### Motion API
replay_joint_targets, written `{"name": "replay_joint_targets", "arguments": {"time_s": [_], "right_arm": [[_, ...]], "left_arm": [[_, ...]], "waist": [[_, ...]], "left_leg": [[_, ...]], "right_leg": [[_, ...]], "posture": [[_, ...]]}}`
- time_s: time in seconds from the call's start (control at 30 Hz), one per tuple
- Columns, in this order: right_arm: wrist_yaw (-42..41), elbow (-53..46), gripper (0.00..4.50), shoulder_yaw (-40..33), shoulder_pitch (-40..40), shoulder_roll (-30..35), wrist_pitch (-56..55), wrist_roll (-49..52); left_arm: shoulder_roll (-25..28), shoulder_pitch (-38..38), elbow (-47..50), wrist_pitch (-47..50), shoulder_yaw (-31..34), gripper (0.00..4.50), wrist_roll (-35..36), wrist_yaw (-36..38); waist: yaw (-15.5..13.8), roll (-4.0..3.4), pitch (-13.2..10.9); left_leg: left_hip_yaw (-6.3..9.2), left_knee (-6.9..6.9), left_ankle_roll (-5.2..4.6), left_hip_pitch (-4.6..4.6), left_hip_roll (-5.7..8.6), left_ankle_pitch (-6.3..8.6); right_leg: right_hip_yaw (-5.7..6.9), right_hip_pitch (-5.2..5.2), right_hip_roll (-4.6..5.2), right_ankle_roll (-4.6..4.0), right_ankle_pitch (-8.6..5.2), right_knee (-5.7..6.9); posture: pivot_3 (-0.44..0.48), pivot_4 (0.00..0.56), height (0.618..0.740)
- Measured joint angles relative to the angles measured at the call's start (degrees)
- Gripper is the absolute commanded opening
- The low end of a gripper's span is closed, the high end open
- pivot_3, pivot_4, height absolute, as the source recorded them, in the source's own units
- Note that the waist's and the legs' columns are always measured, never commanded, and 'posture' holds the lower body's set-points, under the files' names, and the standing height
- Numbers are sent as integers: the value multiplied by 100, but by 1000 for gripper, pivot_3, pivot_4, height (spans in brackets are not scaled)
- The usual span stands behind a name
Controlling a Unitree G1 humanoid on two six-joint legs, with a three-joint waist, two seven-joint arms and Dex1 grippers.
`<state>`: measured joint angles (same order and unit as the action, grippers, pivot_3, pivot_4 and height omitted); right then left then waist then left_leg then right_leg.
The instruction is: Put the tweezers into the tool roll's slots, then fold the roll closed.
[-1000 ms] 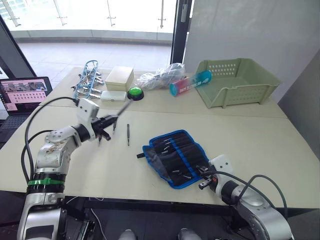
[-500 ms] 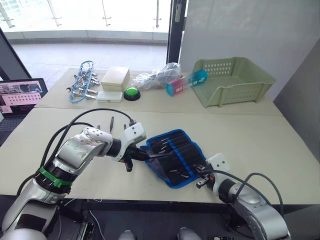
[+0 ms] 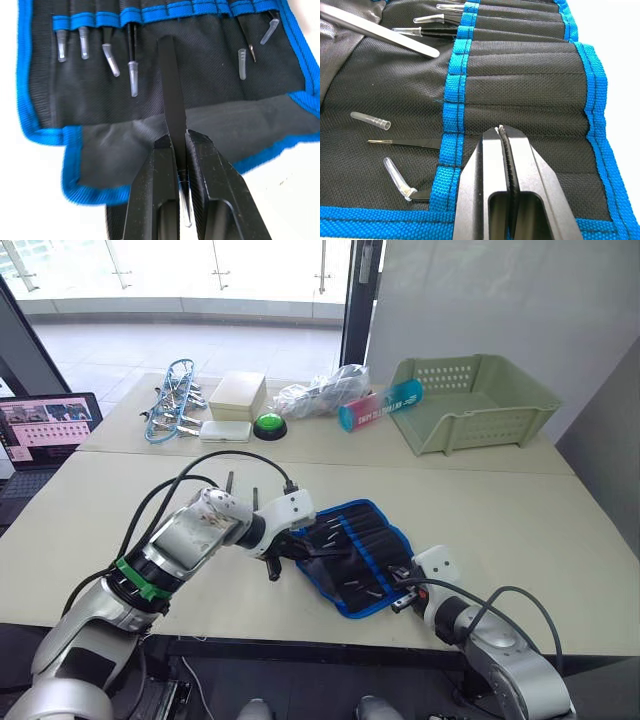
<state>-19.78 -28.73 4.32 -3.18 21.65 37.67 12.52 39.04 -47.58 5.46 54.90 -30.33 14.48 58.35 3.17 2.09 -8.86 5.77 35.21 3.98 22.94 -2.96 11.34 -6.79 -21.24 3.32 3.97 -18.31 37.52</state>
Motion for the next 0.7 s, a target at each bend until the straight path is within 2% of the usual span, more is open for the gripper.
{"name": "replay_joint_targets", "arguments": {"time_s": [0.5,0.7], "right_arm": [[117,-183,0,-21,-204,-1,5,-3],[130,-221,0,-14,-231,-1,13,-4]], "left_arm": [[-930,-231,-834,-595,-244,12,-764,-141],[-1544,-306,-1307,-863,-243,12,-980,-324]], "waist": [[-75,-2,-1],[-83,-2,-1]], "left_leg": [[1,1,0,8,2,0],[2,4,0,11,5,0]], "right_leg": [[2,0,2,0,0,-1],[2,0,4,0,0,-1]], "posture": [[0,150,740],[0,150,740]]}}
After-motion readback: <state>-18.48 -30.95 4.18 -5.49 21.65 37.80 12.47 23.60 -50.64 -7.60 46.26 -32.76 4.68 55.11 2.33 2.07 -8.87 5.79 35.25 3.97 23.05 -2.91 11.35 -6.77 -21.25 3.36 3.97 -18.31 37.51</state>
